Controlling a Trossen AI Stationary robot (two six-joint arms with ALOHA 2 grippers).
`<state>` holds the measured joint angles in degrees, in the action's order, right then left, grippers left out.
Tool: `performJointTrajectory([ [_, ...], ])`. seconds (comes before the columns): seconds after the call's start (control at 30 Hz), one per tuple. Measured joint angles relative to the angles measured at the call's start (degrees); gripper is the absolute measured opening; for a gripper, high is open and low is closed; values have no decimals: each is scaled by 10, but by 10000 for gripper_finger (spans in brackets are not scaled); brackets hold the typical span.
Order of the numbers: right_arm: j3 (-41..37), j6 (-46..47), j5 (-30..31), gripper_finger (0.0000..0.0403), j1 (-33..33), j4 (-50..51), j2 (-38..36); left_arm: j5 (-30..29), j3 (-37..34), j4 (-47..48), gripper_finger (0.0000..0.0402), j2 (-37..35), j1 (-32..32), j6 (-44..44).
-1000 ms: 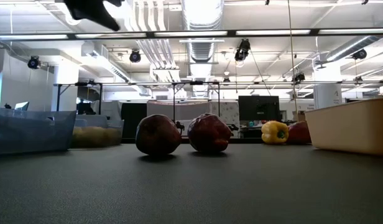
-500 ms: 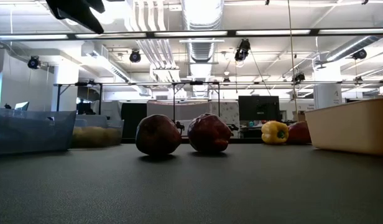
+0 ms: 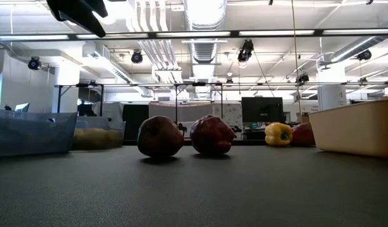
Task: Sort produce into baskets
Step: Put the yellow lemon into the top black bin
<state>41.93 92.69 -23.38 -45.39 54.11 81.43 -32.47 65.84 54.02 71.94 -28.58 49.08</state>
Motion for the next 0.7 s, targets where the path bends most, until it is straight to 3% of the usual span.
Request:
performJointTrajectory([
  [0.5, 0, 8, -30, 370, 1, -9, -7, -10, 0, 0, 297, -1, 0, 8],
  [0.7, -2, 9, 19, 370, 0, -5, -3, -11, 0, 0, 298, -1, 0, 8],
])
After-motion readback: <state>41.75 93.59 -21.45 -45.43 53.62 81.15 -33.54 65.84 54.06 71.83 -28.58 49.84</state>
